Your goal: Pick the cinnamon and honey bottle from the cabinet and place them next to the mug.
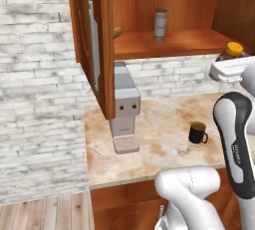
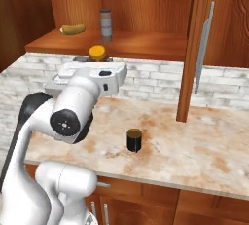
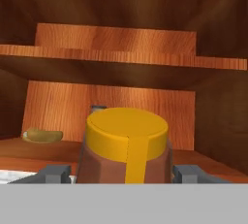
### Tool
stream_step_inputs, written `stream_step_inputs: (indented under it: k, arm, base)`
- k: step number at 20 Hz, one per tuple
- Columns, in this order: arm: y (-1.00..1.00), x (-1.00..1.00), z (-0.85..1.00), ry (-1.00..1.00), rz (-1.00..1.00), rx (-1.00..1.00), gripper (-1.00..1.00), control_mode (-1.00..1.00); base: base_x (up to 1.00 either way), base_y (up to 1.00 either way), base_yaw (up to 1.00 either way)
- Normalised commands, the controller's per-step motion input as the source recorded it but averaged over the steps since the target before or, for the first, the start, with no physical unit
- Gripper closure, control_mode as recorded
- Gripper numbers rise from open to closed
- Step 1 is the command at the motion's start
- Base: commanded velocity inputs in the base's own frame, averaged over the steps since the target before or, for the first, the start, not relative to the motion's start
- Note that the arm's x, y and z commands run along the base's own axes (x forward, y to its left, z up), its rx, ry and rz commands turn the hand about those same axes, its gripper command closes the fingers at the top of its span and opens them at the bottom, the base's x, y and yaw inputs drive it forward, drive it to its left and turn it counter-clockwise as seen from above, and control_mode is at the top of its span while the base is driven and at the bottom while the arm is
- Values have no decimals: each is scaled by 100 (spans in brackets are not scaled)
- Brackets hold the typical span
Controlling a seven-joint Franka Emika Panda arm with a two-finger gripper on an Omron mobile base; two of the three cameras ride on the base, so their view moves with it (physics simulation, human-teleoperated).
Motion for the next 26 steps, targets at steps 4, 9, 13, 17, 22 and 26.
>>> stream_step_inputs:
  k: [4,9,13,17,22,26]
  arm:
    - [-5,-71,-58,-18,0,0,100,-100]
    - [-32,-52,-74,-18,0,0,100,-100]
    - [-28,-26,-64,-11,0,0,100,-100]
    - [-1,-9,-8,-3,0,0,100,-100]
    - [34,-41,-68,0,4,0,100,-100]
    - [21,-9,-16,0,2,1,100,-100]
  base:
    - [0,0,0]
    - [0,0,0]
    - [0,0,0]
    - [0,0,0]
    - [0,0,0]
    - [0,0,0]
